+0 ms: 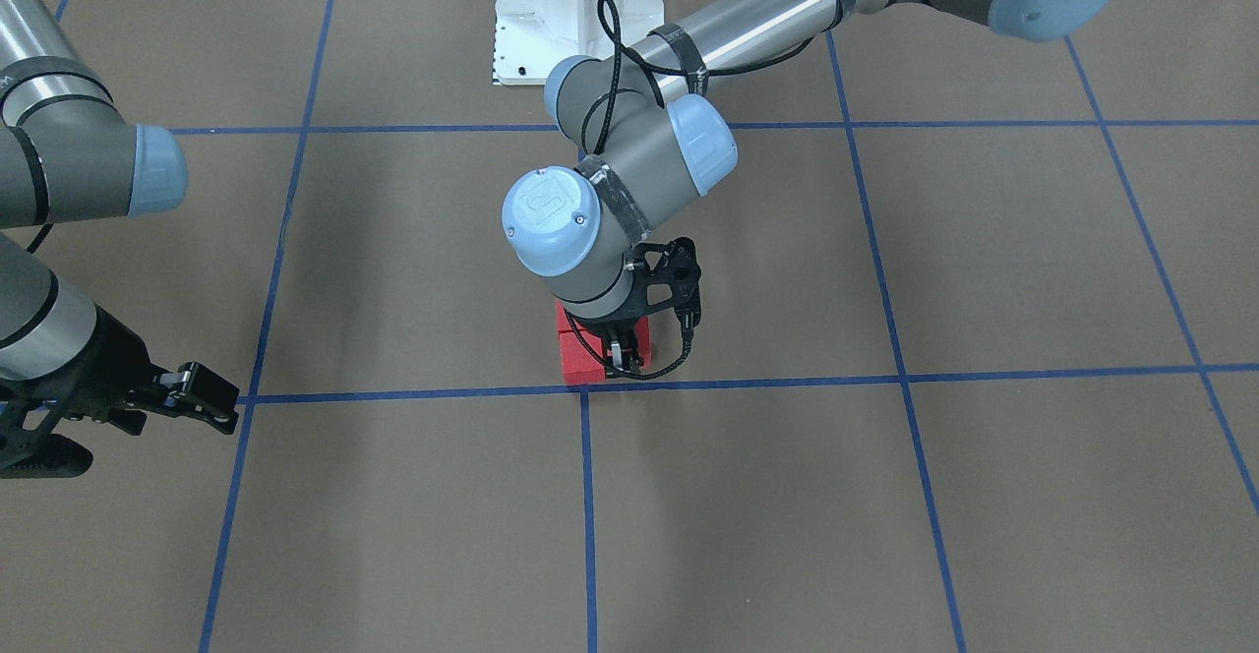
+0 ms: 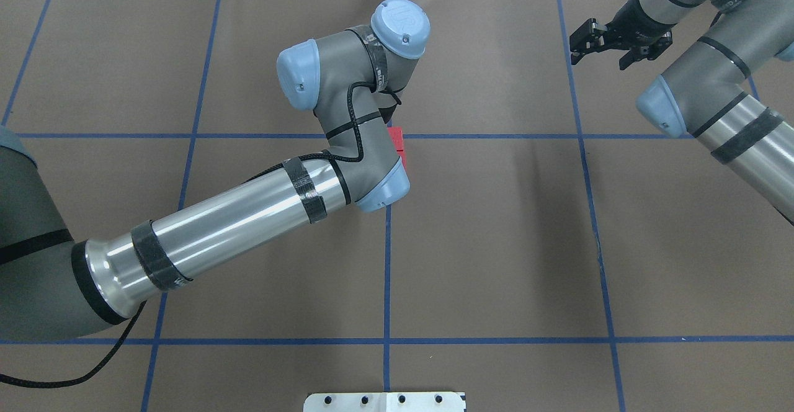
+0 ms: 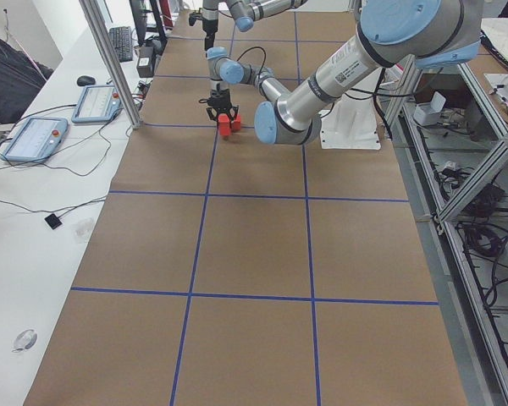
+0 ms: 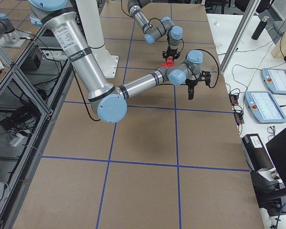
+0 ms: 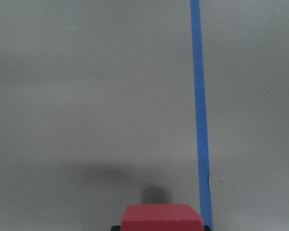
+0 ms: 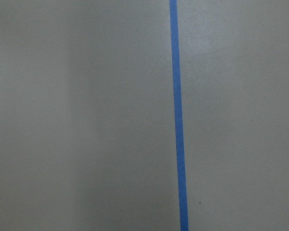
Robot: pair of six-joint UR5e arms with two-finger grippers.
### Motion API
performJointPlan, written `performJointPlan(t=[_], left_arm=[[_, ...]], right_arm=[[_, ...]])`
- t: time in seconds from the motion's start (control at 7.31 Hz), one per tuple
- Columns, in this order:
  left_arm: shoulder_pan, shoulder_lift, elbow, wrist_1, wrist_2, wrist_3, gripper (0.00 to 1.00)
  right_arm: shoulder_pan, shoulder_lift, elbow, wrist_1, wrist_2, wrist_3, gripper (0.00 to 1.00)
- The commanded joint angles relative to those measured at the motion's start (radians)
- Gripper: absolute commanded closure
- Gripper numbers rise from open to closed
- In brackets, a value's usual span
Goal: Form red blocks into L shape at center
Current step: 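Lower the red cube beside the farther center cube with the left gripper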
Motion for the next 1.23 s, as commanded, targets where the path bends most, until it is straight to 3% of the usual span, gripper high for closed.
performJointPlan(t=[0.0, 1.09], left_arm=[[0.0, 0.001, 0.002, -0.004, 0.001, -0.001, 0.9], [0.0, -0.002, 0.0, -0.015, 0.001, -0.001, 0.83]], right_arm=[[0.0, 0.0, 0.0, 0.0, 0.0, 0.0, 0.01], [0.012, 0.002, 0.0, 0.0, 0.005, 0.0, 0.01]])
